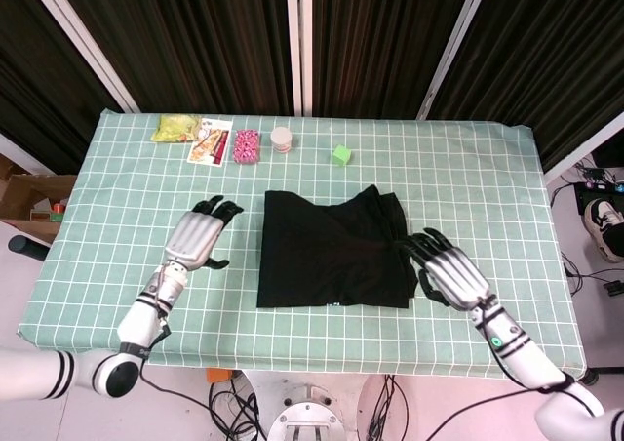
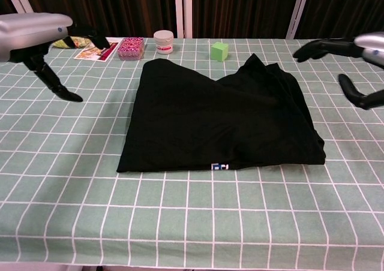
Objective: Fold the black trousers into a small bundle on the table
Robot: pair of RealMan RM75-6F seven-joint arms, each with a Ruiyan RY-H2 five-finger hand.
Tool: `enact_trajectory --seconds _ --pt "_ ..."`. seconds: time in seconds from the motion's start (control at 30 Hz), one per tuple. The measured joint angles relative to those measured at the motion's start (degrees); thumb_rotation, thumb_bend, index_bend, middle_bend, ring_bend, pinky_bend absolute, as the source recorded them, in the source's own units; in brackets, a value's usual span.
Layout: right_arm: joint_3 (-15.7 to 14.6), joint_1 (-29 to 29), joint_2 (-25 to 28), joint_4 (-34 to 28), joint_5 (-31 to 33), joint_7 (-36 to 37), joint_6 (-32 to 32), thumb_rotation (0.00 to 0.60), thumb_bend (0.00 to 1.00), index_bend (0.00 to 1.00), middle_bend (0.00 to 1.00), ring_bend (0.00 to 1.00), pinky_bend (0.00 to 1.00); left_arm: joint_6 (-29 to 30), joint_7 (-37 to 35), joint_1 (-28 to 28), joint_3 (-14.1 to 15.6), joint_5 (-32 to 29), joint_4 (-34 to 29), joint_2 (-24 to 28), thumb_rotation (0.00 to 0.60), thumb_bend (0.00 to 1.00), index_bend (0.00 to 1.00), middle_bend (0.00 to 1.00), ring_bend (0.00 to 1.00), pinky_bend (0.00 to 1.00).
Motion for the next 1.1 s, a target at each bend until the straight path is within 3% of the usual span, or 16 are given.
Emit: enact_trajectory --seconds 0.23,0.43,0.87,1.1 --pt "5.1 12.4 -8.2 4.9 9.2 -3.3 -14.3 0.600 0.78 0.15 0.17 0.11 0.13 0.6 -3.0 5.1 2.3 5.9 0.6 0.8 0.600 0.05 0.20 0.17 0.08 0.19" --pt "6.4 17.3 -13.7 14.2 16.5 -5.9 -20.6 0.600 0.79 0.16 0.17 0.11 0.13 -0.8 -4.8 7.5 2.4 7.9 1.9 0.6 0.600 0.05 0.20 0.17 0.08 0.19" --pt "4.6 17.6 -16.2 26.3 27.5 -6.1 -24.1 0.600 0.78 0.16 0.16 0.11 0.13 -2.5 -5.1 10.4 0.3 10.3 2.6 1.1 0.600 0.05 0.20 0.18 0.08 0.19" --pt "3.7 17.5 -14.9 25.7 30.0 -7.6 -24.3 0.600 0.70 0.16 0.13 0.11 0.14 -3.2 -4.7 11.8 -0.1 10.6 2.4 1.6 0.600 0.05 0.20 0.18 0.08 0.19"
